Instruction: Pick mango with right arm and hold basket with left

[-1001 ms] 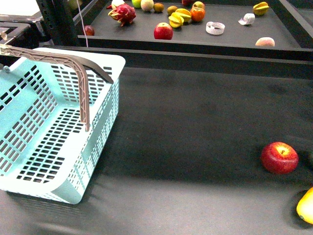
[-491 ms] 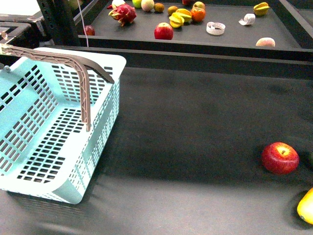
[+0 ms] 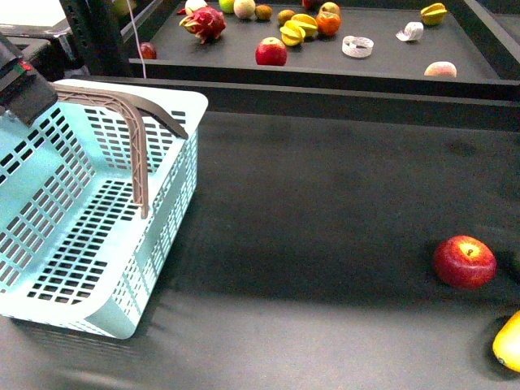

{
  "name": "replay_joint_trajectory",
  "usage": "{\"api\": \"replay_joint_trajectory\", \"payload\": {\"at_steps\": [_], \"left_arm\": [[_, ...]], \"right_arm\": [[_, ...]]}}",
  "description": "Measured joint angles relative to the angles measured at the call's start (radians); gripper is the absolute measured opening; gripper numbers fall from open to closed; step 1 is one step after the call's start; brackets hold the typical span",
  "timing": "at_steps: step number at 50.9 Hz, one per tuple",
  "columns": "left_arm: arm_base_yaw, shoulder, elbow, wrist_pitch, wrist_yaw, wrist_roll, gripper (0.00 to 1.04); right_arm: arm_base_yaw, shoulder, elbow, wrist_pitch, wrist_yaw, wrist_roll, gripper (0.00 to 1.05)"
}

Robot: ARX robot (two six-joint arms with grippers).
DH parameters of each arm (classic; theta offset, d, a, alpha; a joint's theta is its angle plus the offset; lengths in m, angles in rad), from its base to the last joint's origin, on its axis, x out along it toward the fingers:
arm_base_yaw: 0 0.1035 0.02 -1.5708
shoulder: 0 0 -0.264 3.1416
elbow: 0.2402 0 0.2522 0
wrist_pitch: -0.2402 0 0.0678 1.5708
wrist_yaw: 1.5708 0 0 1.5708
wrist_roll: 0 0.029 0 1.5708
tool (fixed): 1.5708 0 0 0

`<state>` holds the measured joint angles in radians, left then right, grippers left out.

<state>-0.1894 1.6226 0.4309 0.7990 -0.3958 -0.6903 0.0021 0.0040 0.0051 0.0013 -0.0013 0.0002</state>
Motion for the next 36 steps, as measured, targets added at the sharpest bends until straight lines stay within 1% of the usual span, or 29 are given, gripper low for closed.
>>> {"api": "replay_joint_trajectory", "payload": {"at_steps": [3,21,36], "left_arm": [[0.015,0.052,0.043,0.002,0.037,-0.051,0.99],[0.043,0.278,0.27,-0.012,0.109,-0.186,0.99],[0.083,0.378,0.412,-0.036,0.122,-0.256,0.99]], "right_arm": [[0.0,0.0,0.0,0.0,0.0,0.0,0.97],[0.0,0.0,0.0,0.0,0.0,0.0,0.97],[0.0,0.0,0.0,0.0,0.0,0.0,0.97]]}}
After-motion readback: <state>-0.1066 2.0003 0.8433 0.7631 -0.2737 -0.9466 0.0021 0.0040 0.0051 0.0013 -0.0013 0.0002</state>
